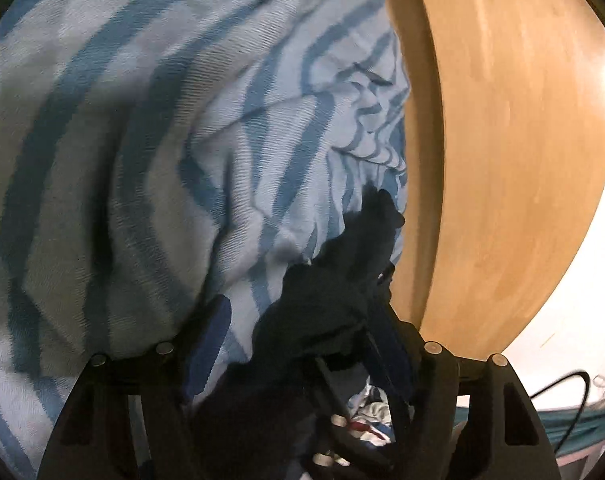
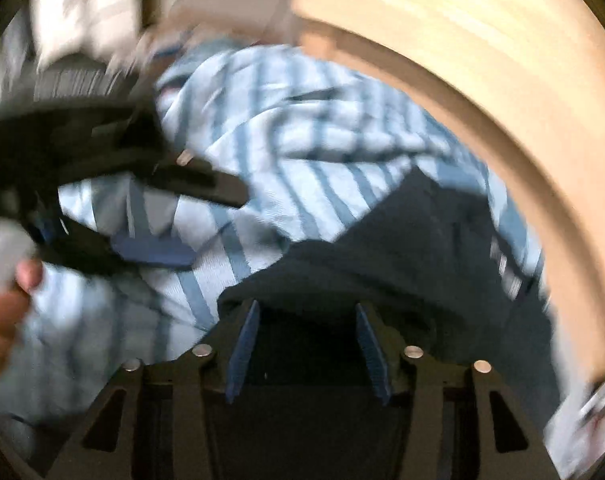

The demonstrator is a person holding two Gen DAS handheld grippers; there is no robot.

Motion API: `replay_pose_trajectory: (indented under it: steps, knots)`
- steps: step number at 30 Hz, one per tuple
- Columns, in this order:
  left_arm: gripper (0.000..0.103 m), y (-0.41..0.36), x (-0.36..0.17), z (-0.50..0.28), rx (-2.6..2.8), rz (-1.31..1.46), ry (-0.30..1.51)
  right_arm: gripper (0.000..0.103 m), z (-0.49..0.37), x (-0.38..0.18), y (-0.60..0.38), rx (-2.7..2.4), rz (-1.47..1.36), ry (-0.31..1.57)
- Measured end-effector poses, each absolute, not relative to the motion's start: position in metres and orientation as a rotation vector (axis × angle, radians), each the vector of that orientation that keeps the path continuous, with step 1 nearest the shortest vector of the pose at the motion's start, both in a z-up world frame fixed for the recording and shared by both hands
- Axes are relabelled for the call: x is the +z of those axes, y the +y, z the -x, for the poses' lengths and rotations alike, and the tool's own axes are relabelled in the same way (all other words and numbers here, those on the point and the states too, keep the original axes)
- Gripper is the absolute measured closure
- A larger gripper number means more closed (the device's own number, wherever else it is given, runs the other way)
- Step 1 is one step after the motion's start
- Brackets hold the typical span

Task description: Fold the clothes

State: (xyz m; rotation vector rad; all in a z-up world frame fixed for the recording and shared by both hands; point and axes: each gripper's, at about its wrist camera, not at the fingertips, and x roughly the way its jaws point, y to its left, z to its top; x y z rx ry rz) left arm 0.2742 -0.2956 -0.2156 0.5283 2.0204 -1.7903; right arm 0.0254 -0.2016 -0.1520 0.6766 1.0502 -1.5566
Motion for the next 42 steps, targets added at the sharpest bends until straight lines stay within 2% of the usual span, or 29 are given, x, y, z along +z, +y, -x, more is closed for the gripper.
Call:
replay_pose_trajectory:
  steps: [2,4,5,7,8,11,15,20,24,25,27,28,29,31,34,38,42]
  knots:
    - [0.032,-0.294,-0.215,-0.284,-1.784,-0.52,2.022,0.046,-0.04,-0.161,-0.21,-1.521,-0.58,1.165]
    - [0.032,-0.293,-0.214,-0.293,-1.774,-0.508,2.027,0.046,-0.042,-0.166,-0.217,-1.502,-0.567,1.187]
    - [0.032,-0.292,-0.214,-0.299,-1.761,-0.499,2.033,0.052,-0.044,-0.169,-0.22,-1.492,-0.561,1.197]
    - [0.032,-0.29,-0.212,-0.308,-1.761,-0.486,2.028,0.075,-0.045,-0.172,-0.226,-1.481,-0.557,1.202]
    - [0.032,-0.289,-0.21,-0.313,-1.768,-0.478,2.024,0.082,-0.041,-0.167,-0.226,-1.506,-0.586,1.151]
    - [0.032,-0.284,-0.201,-0.328,-1.798,-0.434,2.019,0.09,-0.022,-0.147,-0.225,-1.58,-0.66,0.971]
    - [0.032,-0.275,-0.193,-0.338,-1.813,-0.383,2.024,0.093,0.015,-0.114,-0.22,-1.637,-0.802,0.655]
    - [0.032,-0.27,-0.181,-0.331,-1.88,-0.449,1.975,0.093,0.076,-0.073,-0.18,-1.58,-0.952,0.008]
    - [0.032,-0.263,-0.169,-0.319,-1.955,-0.485,1.93,0.093,0.135,-0.064,-0.103,-1.587,-0.967,-0.475]
    - [0.032,-0.262,-0.165,-0.316,-1.974,-0.494,1.918,0.093,0.148,-0.07,-0.076,-1.625,-0.97,-0.598]
    - [0.032,-0.263,-0.161,-0.302,-2.008,-0.517,1.885,0.084,0.168,-0.1,-0.024,-1.72,-1.051,-0.827]
    - [0.032,-0.26,-0.157,-0.297,-2.033,-0.539,1.858,0.057,0.175,-0.12,0.002,-1.772,-1.114,-0.939]
    - [0.032,-0.258,-0.155,-0.289,-2.057,-0.561,1.832,0.036,0.181,-0.141,0.025,-1.814,-1.191,-1.035]
    - [0.032,-0.252,-0.153,-0.267,-2.127,-0.635,1.773,0.037,0.179,-0.186,0.057,-1.843,-1.404,-1.119]
    - [0.032,-0.235,-0.141,-0.239,-2.27,-0.774,1.691,0.037,0.17,-0.215,0.066,-1.766,-1.529,-1.094]
    - [0.032,-0.213,-0.145,-0.194,-2.369,-0.886,1.761,0.037,0.174,-0.207,0.056,-1.753,-1.492,-0.993]
    - [0.032,-0.197,-0.186,-0.16,-2.226,-0.975,1.818,0.035,0.188,-0.191,0.05,-1.848,-1.455,-0.902]
